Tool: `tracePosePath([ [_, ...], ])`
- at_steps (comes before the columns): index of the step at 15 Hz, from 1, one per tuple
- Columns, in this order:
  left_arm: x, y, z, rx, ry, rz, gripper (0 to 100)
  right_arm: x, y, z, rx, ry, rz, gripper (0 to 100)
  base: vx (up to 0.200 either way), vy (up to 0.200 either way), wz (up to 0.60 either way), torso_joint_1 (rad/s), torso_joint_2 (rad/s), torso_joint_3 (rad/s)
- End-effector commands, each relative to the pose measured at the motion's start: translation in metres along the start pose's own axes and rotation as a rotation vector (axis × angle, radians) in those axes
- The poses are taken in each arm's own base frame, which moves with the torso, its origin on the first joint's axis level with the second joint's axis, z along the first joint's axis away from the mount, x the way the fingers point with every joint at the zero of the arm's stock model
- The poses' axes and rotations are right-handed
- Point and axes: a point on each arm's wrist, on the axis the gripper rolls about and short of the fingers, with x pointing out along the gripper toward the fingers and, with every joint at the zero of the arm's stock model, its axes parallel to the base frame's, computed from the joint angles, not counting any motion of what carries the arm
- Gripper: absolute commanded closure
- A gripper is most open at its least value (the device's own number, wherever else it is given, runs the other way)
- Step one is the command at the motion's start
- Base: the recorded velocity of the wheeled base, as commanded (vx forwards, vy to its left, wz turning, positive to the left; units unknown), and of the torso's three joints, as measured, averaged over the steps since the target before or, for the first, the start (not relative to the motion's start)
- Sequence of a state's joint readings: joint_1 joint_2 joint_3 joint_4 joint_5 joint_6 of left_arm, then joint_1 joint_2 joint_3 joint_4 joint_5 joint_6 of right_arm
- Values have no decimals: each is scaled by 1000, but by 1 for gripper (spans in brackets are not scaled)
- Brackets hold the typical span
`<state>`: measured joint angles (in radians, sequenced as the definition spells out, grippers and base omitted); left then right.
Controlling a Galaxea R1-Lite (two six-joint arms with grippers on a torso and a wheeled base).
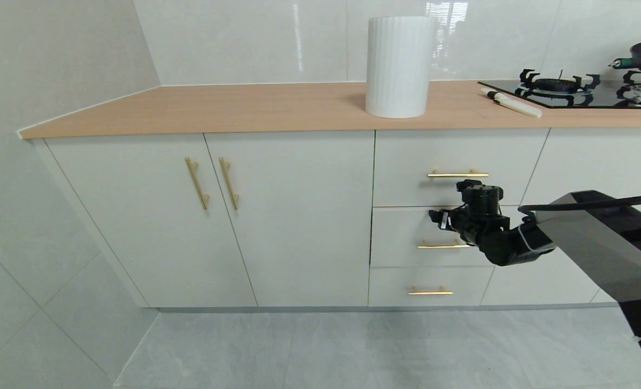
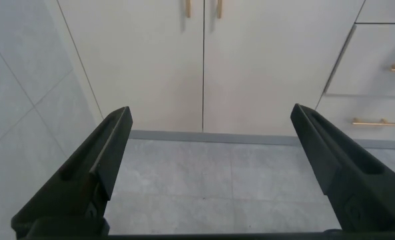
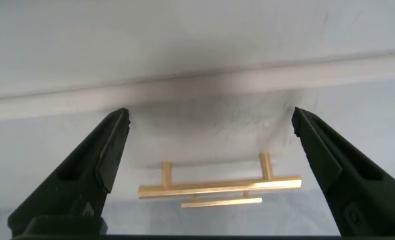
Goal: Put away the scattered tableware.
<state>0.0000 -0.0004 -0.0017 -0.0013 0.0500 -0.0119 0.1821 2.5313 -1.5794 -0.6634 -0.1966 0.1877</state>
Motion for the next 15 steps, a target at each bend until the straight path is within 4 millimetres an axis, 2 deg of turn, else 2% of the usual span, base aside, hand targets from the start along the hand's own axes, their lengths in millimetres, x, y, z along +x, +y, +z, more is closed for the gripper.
tracePosePath([
  [1, 0, 0, 0, 0, 0, 1, 0, 11, 1, -5, 10, -33, -21, 0, 0, 0, 0, 0, 0, 0],
  [3, 0, 0, 0, 0, 0, 1, 0, 21, 1, -5, 18, -70, -55, 0, 0, 0, 0, 0, 0, 0],
  [8, 0, 0, 0, 0, 0, 1, 0, 20, 0, -2, 22, -79, -57, 0, 0, 0, 0, 0, 0, 0],
  [9, 0, 0, 0, 0, 0, 1, 0, 12, 1, 11, 31, -97, -63, 0, 0, 0, 0, 0, 0, 0],
  [11, 0, 0, 0, 0, 0, 1, 0, -21, 0, 43, 44, -114, -62, 0, 0, 0, 0, 0, 0, 0],
  [13, 0, 0, 0, 0, 0, 1, 0, -70, -2, 75, 49, -134, -55, 0, 0, 0, 0, 0, 0, 0],
  [14, 0, 0, 0, 0, 0, 1, 0, -89, -3, 85, 49, -143, -55, 0, 0, 0, 0, 0, 0, 0],
  [15, 0, 0, 0, 0, 0, 1, 0, -131, -9, 103, 57, -174, -50, 0, 0, 0, 0, 0, 0, 0],
])
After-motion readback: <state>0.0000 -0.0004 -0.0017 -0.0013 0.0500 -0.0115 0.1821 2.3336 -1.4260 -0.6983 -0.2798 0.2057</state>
